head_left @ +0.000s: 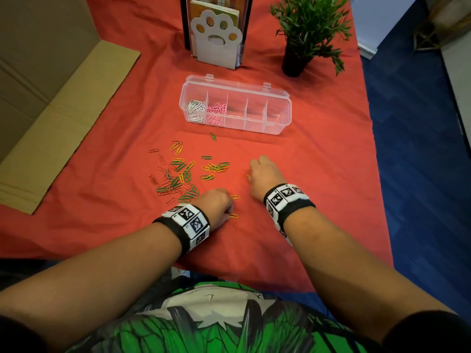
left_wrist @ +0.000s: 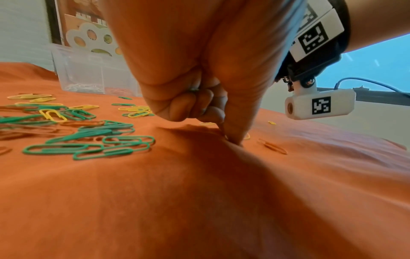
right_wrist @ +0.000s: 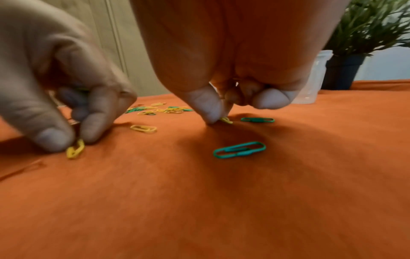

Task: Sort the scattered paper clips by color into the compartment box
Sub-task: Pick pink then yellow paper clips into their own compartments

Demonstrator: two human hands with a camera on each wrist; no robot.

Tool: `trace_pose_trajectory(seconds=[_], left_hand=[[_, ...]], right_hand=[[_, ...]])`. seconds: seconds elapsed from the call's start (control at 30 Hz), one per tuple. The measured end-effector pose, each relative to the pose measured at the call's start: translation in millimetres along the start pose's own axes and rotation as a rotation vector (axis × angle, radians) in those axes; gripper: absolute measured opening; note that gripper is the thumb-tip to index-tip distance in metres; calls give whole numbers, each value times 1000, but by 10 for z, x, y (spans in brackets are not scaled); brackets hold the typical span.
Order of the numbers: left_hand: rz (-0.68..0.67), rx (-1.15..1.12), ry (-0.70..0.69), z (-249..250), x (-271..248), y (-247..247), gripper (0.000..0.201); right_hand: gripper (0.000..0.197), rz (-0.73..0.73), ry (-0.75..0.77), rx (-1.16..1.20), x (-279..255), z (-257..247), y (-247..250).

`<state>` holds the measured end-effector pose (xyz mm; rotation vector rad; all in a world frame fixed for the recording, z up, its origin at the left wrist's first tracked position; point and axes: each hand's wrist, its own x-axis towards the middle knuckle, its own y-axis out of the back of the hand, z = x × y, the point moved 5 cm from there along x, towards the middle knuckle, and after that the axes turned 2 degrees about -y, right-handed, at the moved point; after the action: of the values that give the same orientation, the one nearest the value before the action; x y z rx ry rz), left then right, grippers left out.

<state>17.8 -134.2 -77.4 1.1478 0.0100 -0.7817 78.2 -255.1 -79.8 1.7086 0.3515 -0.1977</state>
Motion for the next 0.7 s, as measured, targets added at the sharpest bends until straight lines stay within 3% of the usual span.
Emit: trace_pose_trajectory(seconds=[0.13,0.23,0.27,0.33,0.43,0.5,0.57,0.6,0.7], left_hand=[[-10,14,-4,-22,13,-27,20],[37,-50,-8,-27,50,-45,15],[58,-108,18,-40,64,-24,12],[70,-354,109,-97,94,15,5],[100,-873,202,-118,142,98,25],[159,-1177,275,-87,136,178,24],[144,-1469,326,-44,122,243,14],[109,-1579,320,-23,115,273,14],[21,-1793,301,-15,92,322,19]], right_hand=[[23,-70,-14,92,-55,33,-40],[10,-97,-122,473,-142,199,9],[18,-95,-181,653,-182,284,8],[29,-97,-303,1027,-305,452,-3],[31,-99,-431,1531,-493,649,9],[26,-89,-544,1770,-601,751,13],[26,-90,-684,1735,-673,848,-13],[25,-105,-720,1555,-696,882,1],[37,-203,-626,590,-732,961,51]])
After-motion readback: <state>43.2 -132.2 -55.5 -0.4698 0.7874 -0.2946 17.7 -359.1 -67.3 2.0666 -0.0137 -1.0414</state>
